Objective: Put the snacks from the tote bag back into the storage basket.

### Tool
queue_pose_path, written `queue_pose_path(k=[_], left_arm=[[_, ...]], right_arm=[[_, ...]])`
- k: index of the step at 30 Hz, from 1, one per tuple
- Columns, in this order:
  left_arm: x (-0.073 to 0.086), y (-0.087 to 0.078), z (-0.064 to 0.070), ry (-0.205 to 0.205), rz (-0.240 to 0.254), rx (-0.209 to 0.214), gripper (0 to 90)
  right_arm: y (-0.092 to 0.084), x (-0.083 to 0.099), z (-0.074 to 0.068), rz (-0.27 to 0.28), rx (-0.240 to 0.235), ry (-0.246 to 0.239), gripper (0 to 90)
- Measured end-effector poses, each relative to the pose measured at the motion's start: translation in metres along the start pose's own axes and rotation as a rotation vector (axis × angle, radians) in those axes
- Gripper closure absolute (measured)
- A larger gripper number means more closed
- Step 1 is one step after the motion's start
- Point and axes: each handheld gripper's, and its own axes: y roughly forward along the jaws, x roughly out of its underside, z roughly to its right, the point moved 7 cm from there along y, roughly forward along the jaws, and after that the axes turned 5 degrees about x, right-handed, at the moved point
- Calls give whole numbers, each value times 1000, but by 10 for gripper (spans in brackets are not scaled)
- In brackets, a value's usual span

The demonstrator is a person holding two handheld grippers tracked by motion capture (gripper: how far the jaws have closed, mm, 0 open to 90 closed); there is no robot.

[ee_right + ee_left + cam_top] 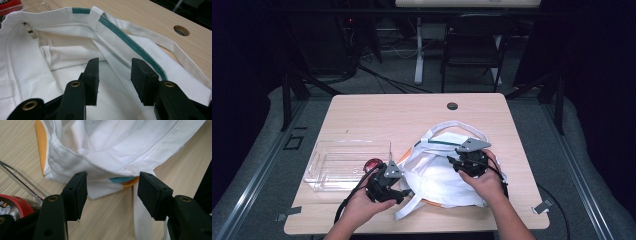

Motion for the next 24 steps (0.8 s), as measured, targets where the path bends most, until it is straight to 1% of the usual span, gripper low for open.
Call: queue_pose_path(k=[1,5,8,10,19,21,23,24], left_arm=[[0,0,0,2,0,-9,409],[2,2,0,3,-6,-15,409],[2,2,0,3,-10,-14,408],[2,1,0,1,-5,-12,408],[2,0,-1,2,-4,-15,407],[2,-1,-1,1,-4,-7,406],[1,-2,-2,-3,3,-20,404],[1,-2,-2,-3,3,-20,403]], right_arm=[[0,0,0,-4,-3,-7,586],[0,0,-1,-8,-1,-11,585],[1,1,-2,-11,-1,-11,584],[1,1,-2,-13,-1,-15,582],[1,0,-3,-6,-1,-15,557],[2,0,-2,-6,3,-17,546],[1,0,-2,-4,9,-21,537],[1,0,-1,-2,15,-26,532]])
